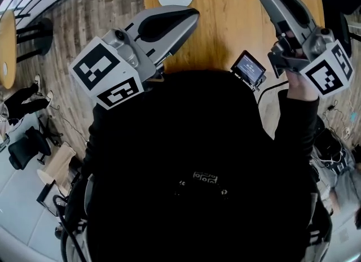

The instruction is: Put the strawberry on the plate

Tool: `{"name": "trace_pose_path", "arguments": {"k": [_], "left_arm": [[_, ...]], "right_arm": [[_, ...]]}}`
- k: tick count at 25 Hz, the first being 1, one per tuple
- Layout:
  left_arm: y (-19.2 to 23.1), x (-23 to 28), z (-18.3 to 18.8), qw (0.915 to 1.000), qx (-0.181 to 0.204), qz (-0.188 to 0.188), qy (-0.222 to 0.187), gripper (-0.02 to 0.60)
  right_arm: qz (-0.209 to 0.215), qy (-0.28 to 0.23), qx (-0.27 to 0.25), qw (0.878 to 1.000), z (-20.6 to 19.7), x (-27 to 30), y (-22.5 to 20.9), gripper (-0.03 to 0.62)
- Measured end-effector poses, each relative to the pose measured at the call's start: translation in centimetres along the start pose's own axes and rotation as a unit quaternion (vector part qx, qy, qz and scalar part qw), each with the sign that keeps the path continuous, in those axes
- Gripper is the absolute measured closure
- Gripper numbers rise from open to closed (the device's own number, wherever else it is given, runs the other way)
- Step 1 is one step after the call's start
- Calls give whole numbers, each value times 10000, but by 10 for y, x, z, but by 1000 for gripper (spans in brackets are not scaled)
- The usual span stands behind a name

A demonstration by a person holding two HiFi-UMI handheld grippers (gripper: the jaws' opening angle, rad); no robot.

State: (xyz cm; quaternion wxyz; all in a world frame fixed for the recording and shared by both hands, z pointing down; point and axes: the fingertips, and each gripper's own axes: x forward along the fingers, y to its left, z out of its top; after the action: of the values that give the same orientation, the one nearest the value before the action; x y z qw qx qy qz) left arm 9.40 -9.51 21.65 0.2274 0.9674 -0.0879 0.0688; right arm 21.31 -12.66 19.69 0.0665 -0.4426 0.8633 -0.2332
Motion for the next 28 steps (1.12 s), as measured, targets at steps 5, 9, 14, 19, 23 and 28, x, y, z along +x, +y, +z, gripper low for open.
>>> {"name": "trace_pose_path", "arguments": {"k": [5, 9, 14, 19, 23, 28], "left_arm": [[16, -3, -2, 9999, -54, -99, 1, 583], [21, -10, -4, 9998, -198, -94, 15, 583], [23, -18, -6, 9996, -287, 53, -66, 583], [12, -30, -5, 9987, -393, 297, -147, 583], [15, -46, -10, 9972, -507, 481, -252, 583], [31, -62, -17, 9947, -699, 659, -370, 583]], "right_arm": [[-94, 88, 23, 9999, -6, 14, -5, 457], [-29, 226, -80, 9997, 1, 30, 1, 457], [150, 443, -138, 9988, 0, 46, 3, 457], [329, 676, -300, 9967, 2, 51, 15, 457], [457, 893, -414, 9941, -5, 67, 22, 457], [448, 1187, -345, 9913, -27, 91, 12, 457]]}}
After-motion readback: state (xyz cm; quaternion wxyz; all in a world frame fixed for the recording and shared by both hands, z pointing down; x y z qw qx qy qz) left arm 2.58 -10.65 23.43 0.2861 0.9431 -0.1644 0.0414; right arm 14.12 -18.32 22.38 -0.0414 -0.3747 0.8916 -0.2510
